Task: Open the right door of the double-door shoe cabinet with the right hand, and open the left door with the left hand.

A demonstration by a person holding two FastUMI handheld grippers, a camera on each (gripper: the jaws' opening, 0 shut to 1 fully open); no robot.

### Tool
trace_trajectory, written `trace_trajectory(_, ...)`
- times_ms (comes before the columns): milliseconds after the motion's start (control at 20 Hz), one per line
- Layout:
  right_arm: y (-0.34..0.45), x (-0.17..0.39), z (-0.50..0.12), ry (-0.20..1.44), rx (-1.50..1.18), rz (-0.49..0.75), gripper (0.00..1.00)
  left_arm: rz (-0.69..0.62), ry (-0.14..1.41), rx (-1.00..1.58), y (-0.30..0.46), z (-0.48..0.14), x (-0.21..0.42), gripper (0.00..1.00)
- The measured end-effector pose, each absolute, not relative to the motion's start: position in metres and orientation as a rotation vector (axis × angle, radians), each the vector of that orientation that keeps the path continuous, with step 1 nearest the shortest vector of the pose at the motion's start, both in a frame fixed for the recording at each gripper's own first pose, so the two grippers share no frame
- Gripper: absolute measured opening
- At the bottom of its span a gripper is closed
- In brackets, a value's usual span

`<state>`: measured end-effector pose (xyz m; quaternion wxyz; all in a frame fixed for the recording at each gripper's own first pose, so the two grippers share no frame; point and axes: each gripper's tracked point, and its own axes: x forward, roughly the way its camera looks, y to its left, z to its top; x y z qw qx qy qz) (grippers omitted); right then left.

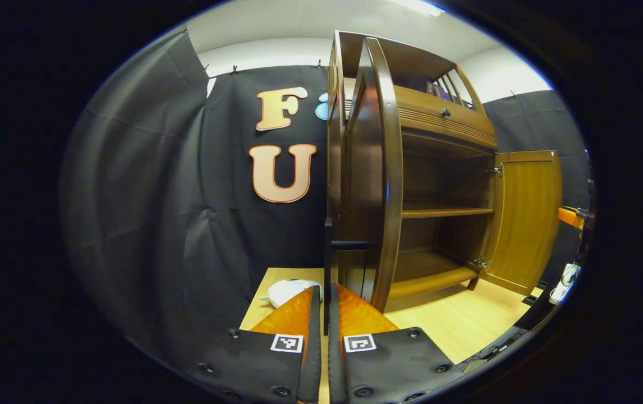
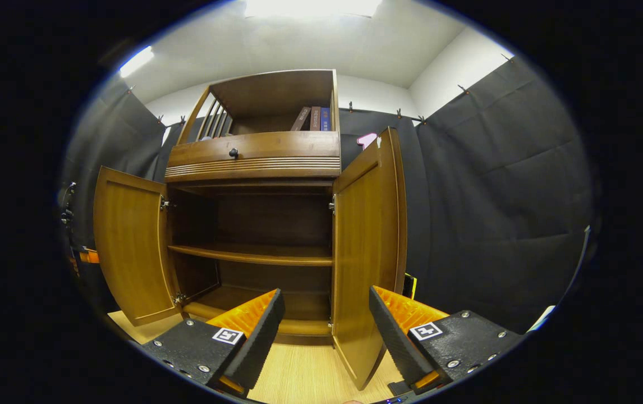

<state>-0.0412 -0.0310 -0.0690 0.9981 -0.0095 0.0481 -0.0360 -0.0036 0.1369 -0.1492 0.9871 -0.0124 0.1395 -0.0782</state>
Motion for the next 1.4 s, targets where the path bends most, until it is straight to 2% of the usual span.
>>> trace_trajectory(300, -0.028, -0.037, -0.072, 0.100, -0.010, -0.068, 0.92, -0.073, 0.294, -0.031, 0.155, -0.137, -0.034, 0.13)
trace_trajectory(650, -0.025, -0.033, -0.069, 0.113, 0.008, -0.055, 0.92, 0.014, 0.213, -0.015, 0.133, -0.072, -0.071, 0.13)
trace_trajectory(700, -0.027, -0.033, -0.069, 0.111, 0.011, -0.056, 0.99, 0.012, 0.199, -0.009, 0.123, -0.064, -0.074, 0.24)
trace_trajectory(750, -0.028, -0.034, -0.070, 0.111, 0.015, -0.057, 0.99, 0.014, 0.188, 0.002, 0.114, -0.058, -0.077, 0.29)
trace_trajectory(800, -0.030, -0.034, -0.070, 0.113, 0.019, -0.059, 0.92, 0.017, 0.179, 0.012, 0.106, -0.051, -0.081, 0.35)
trace_trajectory(850, -0.032, -0.034, -0.070, 0.116, 0.019, -0.062, 0.92, 0.012, 0.168, 0.019, 0.095, -0.048, -0.081, 0.37)
trace_trajectory(900, -0.034, -0.033, -0.069, 0.118, 0.016, -0.065, 0.92, 0.011, 0.160, 0.022, 0.085, -0.042, -0.082, 0.45)
trace_trajectory(950, -0.035, -0.033, -0.066, 0.117, 0.016, -0.067, 0.99, -0.002, 0.154, 0.028, 0.073, -0.038, -0.080, 0.54)
trace_trajectory(1000, -0.035, -0.033, -0.062, 0.116, 0.017, -0.065, 0.99, -0.020, 0.148, 0.041, 0.060, -0.034, -0.076, 0.62)
trace_trajectory(1050, -0.034, -0.032, -0.058, 0.113, 0.019, -0.059, 0.92, -0.032, 0.144, 0.049, 0.052, -0.029, -0.071, 0.70)
trace_trajectory(1100, -0.034, -0.033, -0.052, 0.107, 0.017, -0.057, 0.92, -0.042, 0.146, 0.047, 0.042, -0.027, -0.067, 0.79)
trace_trajectory(1150, -0.035, -0.033, -0.045, 0.100, 0.009, -0.056, 0.92, -0.049, 0.151, 0.039, 0.034, -0.025, -0.064, 0.79)
trace_trajectory(1200, -0.036, -0.034, -0.040, 0.093, -0.001, -0.058, 0.99, -0.054, 0.151, 0.027, 0.026, -0.022, -0.060, 0.79)
trace_trajectory(1250, -0.038, -0.035, -0.033, 0.087, -0.011, -0.059, 0.92, -0.059, 0.149, 0.014, 0.020, -0.019, -0.055, 0.79)
trace_trajectory(1400, -0.038, -0.037, -0.013, 0.066, -0.034, -0.055, 0.92, -0.044, 0.136, -0.020, 0.016, -0.011, -0.040, 0.86)
